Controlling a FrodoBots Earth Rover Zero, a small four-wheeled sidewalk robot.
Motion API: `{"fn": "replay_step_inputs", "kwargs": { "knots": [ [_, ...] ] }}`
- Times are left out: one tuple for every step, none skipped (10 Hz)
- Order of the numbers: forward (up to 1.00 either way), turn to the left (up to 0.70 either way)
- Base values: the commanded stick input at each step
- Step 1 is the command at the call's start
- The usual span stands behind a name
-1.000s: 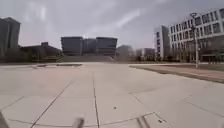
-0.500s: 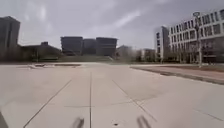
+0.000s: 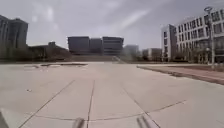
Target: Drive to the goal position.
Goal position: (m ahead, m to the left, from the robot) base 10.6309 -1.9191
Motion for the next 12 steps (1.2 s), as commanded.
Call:
{"fn": "replay_step_inputs", "kwargs": {
  "knots": [
    [0.70,0.00],
    [0.70,0.00],
    [0.70,0.00],
    [0.70,0.00],
    [0.70,0.00],
    [0.70,0.00],
    [0.70,0.00],
    [0.70,0.00],
    [0.70,0.00],
    [0.70,0.00],
    [0.70,0.00],
    [0.70,0.00]
  ]
}}
